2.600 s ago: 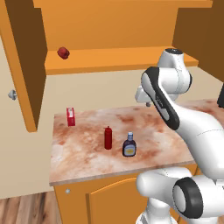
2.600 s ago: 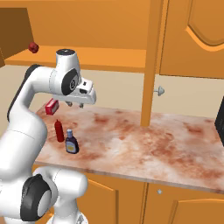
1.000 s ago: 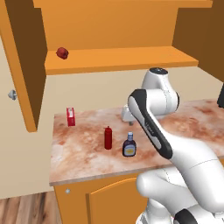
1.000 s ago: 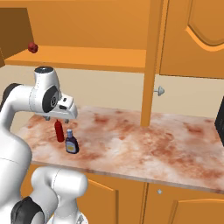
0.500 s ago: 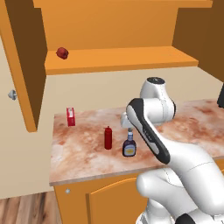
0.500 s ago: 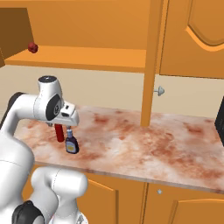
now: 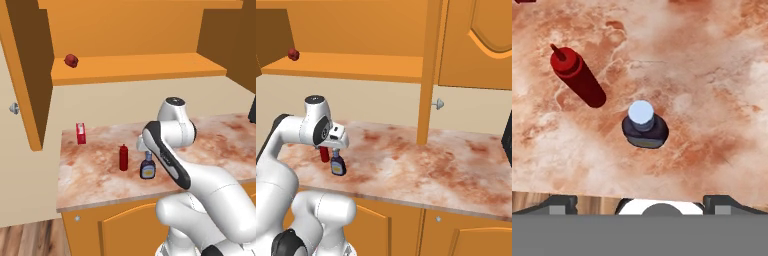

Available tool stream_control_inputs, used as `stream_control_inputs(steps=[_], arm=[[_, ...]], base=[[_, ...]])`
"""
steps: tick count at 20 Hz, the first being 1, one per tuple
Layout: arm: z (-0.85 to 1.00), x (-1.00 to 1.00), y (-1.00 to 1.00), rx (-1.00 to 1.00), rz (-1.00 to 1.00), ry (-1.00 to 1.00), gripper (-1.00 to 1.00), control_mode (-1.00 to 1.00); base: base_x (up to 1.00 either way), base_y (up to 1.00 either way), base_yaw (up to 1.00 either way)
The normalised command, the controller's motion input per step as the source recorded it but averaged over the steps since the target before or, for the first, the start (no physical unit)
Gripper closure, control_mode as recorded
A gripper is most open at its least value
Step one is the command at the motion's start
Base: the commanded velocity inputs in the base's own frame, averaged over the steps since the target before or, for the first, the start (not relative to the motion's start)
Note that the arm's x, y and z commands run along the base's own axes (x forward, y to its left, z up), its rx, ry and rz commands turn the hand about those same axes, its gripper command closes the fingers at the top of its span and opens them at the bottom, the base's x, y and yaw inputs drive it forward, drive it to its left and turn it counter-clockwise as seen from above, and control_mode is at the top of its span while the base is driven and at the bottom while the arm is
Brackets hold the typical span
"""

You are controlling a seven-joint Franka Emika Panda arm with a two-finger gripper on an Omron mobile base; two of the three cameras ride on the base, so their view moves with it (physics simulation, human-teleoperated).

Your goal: Pick the condiment bottle and ketchup from the counter and place them in the cabinet.

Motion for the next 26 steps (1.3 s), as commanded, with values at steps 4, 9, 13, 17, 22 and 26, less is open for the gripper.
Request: stream_control_inputs(steps=[4,9,13,17,22,26], arm=[[-0.25,0.12,0.0,0.0,0.0,0.0,-1.0,-1.0],[-0.26,0.03,0.0,0.0,0.0,-0.01,-1.0,-1.0],[-0.24,0.0,0.0,0.0,0.0,-0.01,-1.0,-1.0],[-0.14,0.08,0.0,0.0,0.0,-0.04,-1.0,-1.0],[-0.14,0.07,0.0,-0.01,0.0,-0.08,-1.0,-1.0],[-0.18,0.02,0.0,-0.01,0.0,-0.07,-1.0,-1.0]], base=[[0.0,0.0,0.0],[0.0,0.0,0.0],[0.0,0.0,0.0],[0.0,0.0,0.0],[0.0,0.0,0.0],[0.0,0.0,0.0]])
